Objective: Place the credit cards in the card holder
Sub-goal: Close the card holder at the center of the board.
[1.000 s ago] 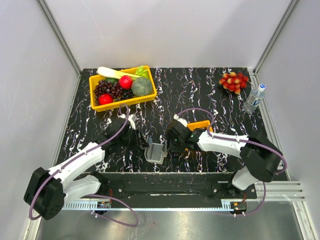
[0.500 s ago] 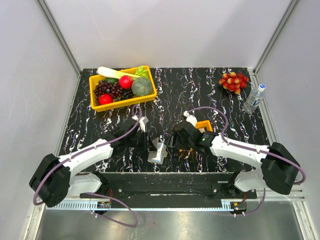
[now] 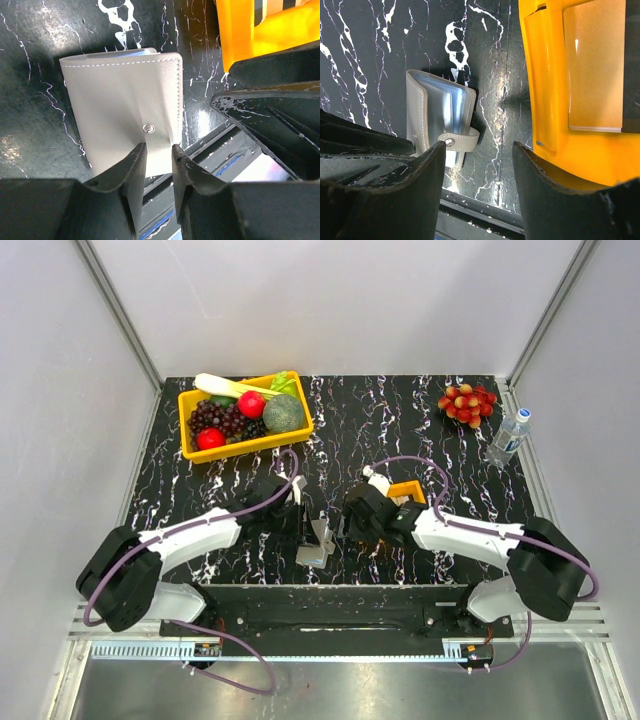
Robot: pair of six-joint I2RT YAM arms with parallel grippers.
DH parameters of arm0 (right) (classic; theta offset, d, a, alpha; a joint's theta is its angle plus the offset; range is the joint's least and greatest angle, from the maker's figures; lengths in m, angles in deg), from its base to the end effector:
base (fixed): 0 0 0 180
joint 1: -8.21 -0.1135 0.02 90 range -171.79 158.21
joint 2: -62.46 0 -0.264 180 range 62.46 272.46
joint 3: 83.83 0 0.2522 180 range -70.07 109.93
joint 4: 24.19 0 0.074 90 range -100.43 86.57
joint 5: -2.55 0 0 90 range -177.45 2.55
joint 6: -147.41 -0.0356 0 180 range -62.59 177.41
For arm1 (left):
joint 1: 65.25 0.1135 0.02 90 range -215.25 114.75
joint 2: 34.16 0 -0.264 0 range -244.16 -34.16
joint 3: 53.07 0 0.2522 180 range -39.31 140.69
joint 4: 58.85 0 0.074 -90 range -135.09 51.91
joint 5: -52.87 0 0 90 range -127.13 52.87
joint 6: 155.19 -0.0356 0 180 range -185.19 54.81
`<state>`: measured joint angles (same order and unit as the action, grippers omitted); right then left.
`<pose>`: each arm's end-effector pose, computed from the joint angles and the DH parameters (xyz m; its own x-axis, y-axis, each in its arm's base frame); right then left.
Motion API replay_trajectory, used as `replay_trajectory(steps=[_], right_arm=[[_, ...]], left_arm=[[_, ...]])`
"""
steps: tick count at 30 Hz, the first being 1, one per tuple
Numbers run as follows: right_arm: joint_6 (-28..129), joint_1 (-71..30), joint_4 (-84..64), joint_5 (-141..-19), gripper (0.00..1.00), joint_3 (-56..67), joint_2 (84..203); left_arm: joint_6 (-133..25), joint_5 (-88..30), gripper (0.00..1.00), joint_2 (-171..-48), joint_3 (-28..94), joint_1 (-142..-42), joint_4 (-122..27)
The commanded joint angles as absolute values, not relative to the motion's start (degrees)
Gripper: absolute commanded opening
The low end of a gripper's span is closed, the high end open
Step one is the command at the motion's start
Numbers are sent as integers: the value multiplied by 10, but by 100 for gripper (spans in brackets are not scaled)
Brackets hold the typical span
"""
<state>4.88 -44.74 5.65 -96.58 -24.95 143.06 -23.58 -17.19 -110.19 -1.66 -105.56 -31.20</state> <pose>0.1726 0.2193 0.1951 -0.8653 0.1543 -0.4768 -0.0687 0.9059 0.4178 0.1838 -0.1718 0.1796 -0.9605 -0.0038 -0.2784 0.1732 0.7748 -0.6080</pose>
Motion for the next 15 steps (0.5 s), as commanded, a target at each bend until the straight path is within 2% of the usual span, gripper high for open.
replay_trajectory(steps=[1,5,9,15], right_arm=[[51,-444,36,-955,61,-225,1439],[54,-444,33,-946,59,-222,1447],[58,-445,23,-922,57,-212,1464],[56,-446,19,-906,56,-201,1480]], left_arm=[[-246,-194,28,-1080,-20,-1059,-326],[-244,-217,24,-1059,-30,-1059,-326],[-244,-242,14,-1070,-32,-1059,-309],[-250,-231,9,-1095,-36,-1060,-323]])
